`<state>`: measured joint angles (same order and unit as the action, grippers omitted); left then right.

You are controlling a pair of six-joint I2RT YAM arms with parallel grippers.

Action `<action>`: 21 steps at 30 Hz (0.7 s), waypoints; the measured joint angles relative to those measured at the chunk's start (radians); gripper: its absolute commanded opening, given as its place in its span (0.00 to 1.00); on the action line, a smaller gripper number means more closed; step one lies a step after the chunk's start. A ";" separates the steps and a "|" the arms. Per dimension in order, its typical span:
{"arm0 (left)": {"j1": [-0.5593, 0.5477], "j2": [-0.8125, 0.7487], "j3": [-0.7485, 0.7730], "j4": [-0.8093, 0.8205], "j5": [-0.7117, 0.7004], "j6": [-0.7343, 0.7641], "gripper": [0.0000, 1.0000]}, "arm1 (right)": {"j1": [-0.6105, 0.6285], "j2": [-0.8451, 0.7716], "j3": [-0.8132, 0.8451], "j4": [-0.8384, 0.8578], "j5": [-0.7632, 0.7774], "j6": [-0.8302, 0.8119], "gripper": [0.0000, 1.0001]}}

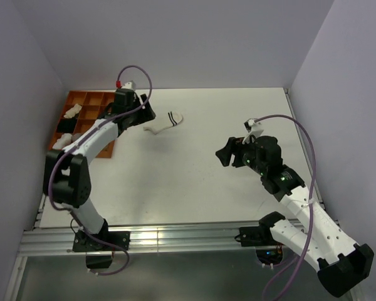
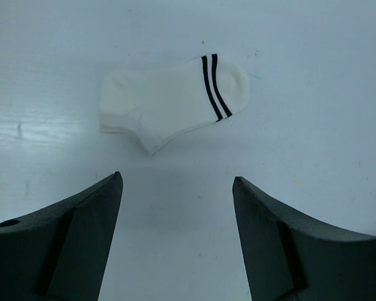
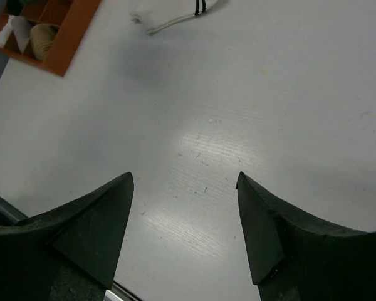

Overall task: Roll the socks
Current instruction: Place the sock in the storage box, then adjust the sock at the center of the board.

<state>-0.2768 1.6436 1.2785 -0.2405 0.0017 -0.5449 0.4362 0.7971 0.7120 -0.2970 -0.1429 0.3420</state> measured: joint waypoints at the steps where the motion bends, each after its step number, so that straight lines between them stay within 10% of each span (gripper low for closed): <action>1: -0.009 0.041 0.021 0.013 0.000 0.000 0.76 | 0.000 -0.009 -0.004 0.000 -0.001 0.000 0.74; 21: -0.060 0.532 0.248 0.183 -0.002 -0.023 0.75 | 0.000 -0.090 -0.089 0.018 -0.035 0.001 0.73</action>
<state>-0.3367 2.1754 1.5269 -0.0570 -0.0006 -0.5674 0.4362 0.7074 0.6235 -0.2787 -0.1783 0.3431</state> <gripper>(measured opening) 0.753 0.730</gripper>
